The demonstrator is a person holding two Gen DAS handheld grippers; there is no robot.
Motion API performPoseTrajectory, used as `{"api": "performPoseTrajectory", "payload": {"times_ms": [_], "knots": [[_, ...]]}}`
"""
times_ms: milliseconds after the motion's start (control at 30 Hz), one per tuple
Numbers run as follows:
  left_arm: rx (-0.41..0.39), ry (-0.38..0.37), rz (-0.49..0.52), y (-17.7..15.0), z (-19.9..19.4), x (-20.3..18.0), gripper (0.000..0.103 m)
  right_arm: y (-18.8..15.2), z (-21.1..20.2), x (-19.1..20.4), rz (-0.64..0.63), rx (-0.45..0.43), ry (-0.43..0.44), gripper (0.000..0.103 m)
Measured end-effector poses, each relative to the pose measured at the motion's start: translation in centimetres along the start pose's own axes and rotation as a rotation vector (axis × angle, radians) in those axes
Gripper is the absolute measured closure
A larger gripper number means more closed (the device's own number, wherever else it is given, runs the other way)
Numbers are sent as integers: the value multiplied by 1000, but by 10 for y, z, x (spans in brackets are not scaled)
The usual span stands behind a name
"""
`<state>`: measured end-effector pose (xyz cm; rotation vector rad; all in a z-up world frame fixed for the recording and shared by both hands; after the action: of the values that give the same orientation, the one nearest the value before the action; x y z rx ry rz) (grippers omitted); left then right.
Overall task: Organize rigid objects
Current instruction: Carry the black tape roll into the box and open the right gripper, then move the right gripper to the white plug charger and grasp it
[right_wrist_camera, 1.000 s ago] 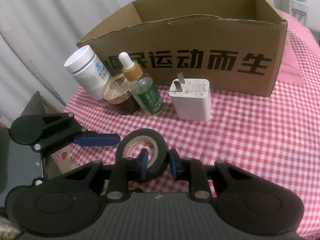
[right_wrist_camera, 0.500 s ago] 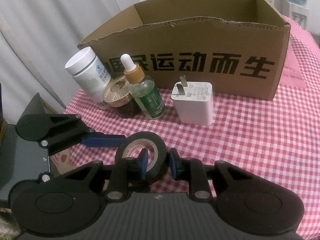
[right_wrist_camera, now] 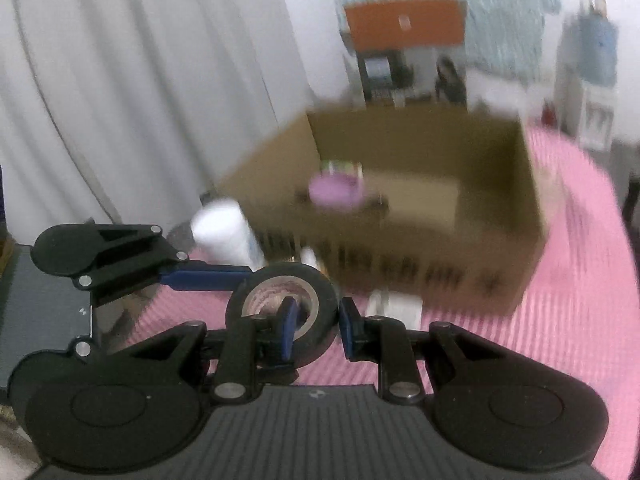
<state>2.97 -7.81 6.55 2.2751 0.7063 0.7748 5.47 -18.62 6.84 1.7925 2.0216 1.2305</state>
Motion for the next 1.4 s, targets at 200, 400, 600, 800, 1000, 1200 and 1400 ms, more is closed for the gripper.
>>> {"api": "performPoseTrajectory", "payload": {"times_ms": [200, 400, 600, 800, 1000, 1200, 1400], "knots": [[18, 44, 25, 40, 24, 40, 39, 70, 10, 0, -48, 4, 30, 78], [155, -24, -38, 58, 82, 89, 39, 134, 73, -29, -2, 133, 35, 78], [299, -79, -84, 58, 152, 120, 39, 160, 142, -59, 33, 244, 2, 78], [411, -119, -126, 46, 202, 135, 39, 172, 199, -86, 74, 338, -26, 78], [488, -122, -145, 37, 234, 143, 39, 173, 232, -96, 73, 373, -49, 78], [513, -94, -128, 36, 245, 144, 38, 169, 251, -99, 65, 380, -77, 77], [494, -67, -112, 43, 240, 147, 30, 175, 248, -103, 93, 361, -82, 76]]}}
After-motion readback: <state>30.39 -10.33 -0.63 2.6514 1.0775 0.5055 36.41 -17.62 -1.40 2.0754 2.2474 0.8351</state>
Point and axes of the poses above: each gripper's, at about its wrist camera, not at the fingertips, and z roughly the way its jaws point, x to its left, y to its top, the point moved 2 cm from there along z, roughly the way its jaws point, and after that the axes turned 13 degrees about z, right-handed, at the moved point
